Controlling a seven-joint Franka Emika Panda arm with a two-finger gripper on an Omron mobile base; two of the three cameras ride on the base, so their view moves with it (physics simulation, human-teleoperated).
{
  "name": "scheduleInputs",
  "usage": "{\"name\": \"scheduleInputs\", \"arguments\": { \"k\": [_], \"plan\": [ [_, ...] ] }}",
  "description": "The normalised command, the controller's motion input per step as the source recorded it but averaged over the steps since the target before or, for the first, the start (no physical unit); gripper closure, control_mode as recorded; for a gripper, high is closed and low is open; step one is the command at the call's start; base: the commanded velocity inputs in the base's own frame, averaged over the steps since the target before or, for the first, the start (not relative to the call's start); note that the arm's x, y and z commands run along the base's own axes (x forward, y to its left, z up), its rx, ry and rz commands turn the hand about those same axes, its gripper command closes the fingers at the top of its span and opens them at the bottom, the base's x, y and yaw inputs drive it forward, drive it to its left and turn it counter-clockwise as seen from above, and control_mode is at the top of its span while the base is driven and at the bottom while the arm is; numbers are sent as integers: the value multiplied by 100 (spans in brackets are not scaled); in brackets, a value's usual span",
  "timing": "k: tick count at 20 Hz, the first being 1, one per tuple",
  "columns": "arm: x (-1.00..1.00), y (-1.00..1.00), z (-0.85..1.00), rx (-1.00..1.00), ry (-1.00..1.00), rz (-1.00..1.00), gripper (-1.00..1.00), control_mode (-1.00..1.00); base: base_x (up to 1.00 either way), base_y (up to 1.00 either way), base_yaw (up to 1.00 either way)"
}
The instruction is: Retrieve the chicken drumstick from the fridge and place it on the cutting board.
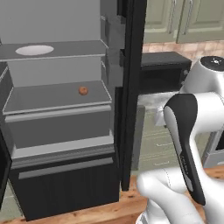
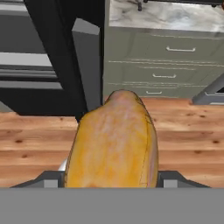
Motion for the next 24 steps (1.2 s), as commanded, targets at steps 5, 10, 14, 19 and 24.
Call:
{"name": "scheduleInputs", "arguments": {
  "k": [5,10,14,19,24],
  "plan": [
    [0,0,0,0,0,0,100,100,0,-70,0],
    [0,0,0,0,0,0,100,100,3,-73,0],
    [0,0,0,0,0,0,100,100,21,-65,0],
    [0,0,0,0,0,0,100,100,35,-55,0],
    [0,0,0,0,0,0,100,100,39,-51,1]
  ]
}}
